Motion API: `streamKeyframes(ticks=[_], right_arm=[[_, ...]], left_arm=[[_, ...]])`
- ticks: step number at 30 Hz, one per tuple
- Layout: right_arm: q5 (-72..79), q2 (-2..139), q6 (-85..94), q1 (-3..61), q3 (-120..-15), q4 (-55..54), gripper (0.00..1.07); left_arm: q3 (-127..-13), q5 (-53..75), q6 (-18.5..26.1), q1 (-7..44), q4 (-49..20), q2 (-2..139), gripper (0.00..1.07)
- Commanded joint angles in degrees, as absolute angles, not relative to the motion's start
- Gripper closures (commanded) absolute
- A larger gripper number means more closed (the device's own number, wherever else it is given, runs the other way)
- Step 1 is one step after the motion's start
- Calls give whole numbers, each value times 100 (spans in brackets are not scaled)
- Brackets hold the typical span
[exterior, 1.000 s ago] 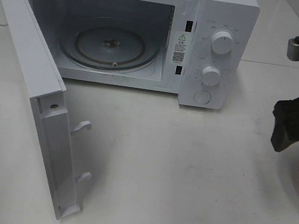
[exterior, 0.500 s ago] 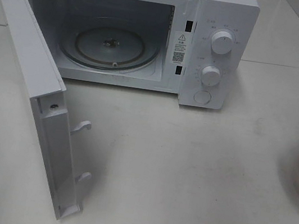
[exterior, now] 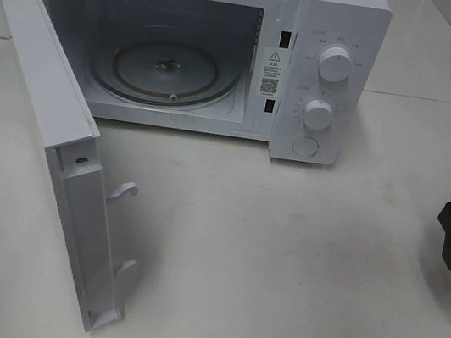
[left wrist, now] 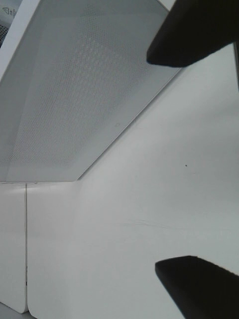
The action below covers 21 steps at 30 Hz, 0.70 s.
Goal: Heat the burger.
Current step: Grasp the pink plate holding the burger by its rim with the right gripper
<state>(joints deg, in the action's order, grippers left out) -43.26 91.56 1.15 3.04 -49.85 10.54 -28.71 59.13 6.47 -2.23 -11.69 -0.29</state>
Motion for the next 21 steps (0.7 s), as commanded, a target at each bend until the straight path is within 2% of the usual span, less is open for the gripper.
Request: streamKeyframes(ticks=[1,21], right_arm=[[-4183,9408,0,269,-4939,1215,22],[-3621,10393,-332,269,-4939,1621,26]], left_arm=[[-2848,5867,619,-212,-1180,-160,9],[-2848,5867,619,-212,-1180,-160,9]])
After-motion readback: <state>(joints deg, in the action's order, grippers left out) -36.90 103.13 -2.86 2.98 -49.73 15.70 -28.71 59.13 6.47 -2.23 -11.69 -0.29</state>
